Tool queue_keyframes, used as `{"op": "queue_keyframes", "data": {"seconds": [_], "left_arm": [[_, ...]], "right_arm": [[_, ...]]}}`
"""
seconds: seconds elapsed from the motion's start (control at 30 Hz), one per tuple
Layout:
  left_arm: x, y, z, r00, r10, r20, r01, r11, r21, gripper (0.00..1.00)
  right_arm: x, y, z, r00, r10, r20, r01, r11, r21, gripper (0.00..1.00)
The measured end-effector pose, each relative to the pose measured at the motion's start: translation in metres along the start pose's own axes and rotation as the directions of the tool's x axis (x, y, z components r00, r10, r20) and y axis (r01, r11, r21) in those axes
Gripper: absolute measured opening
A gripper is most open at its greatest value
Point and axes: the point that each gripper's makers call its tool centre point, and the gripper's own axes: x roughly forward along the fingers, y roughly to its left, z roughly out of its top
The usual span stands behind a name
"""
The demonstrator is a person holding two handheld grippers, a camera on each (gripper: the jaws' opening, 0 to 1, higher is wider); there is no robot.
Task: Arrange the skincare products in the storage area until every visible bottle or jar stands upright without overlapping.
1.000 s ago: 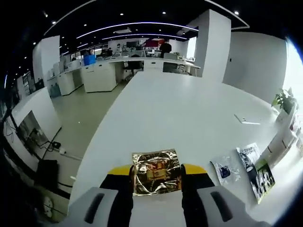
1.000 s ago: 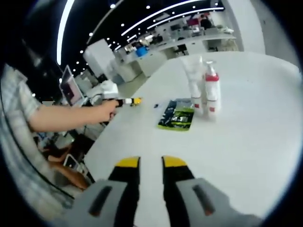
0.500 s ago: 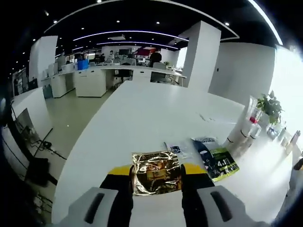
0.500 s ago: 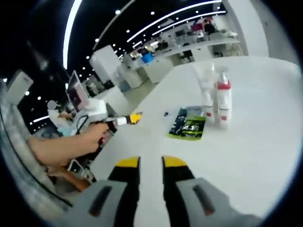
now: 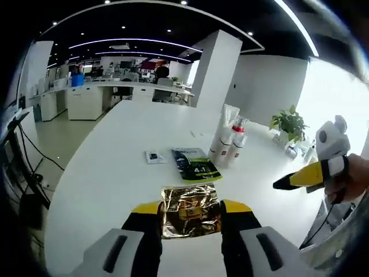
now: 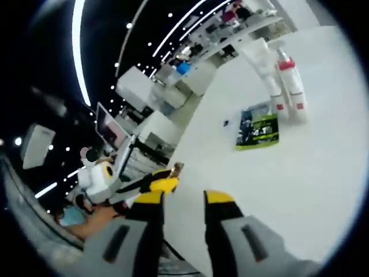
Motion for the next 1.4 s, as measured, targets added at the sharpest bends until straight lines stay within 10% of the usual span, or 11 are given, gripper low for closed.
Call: {"op": "queue_keyframes", "data": {"seconds": [0.4,0.7,0.8,0.83,1.17,1.4], "left_arm": [[-0.038,-0.053,0.001,0.990,-0.141,-0.015,0.141,0.967,0.214,0.40],[-0.050,-0.079,-0.007,0.974,-0.224,-0.042,0.226,0.925,0.305,0.40],[-0.055,-0.086,-0.016,0.957,-0.271,-0.105,0.291,0.889,0.355,0.20],[-0.053,-0.081,-0.013,0.970,-0.231,-0.072,0.242,0.907,0.346,0.20],[-0.052,-0.085,-0.028,0.946,-0.322,-0.050,0.324,0.945,0.040,0.38],[-0.060,-0.104,-0.019,0.869,-0.485,0.095,0.486,0.806,-0.337,0.23]], "right_arm": [[0.020,0.033,-0.039,0.985,0.137,-0.101,-0.119,0.978,0.169,0.28],[0.020,0.041,-0.050,0.972,0.187,-0.144,-0.154,0.965,0.210,0.08],[0.018,0.040,-0.053,0.969,0.190,-0.160,-0.154,0.965,0.214,0.02],[0.017,0.041,-0.054,0.966,0.197,-0.166,-0.158,0.962,0.224,0.01],[0.002,0.044,-0.046,0.964,0.237,-0.120,-0.201,0.946,0.253,0.00],[-0.003,0.052,-0.037,0.948,0.305,-0.093,-0.265,0.915,0.306,0.00]]}}
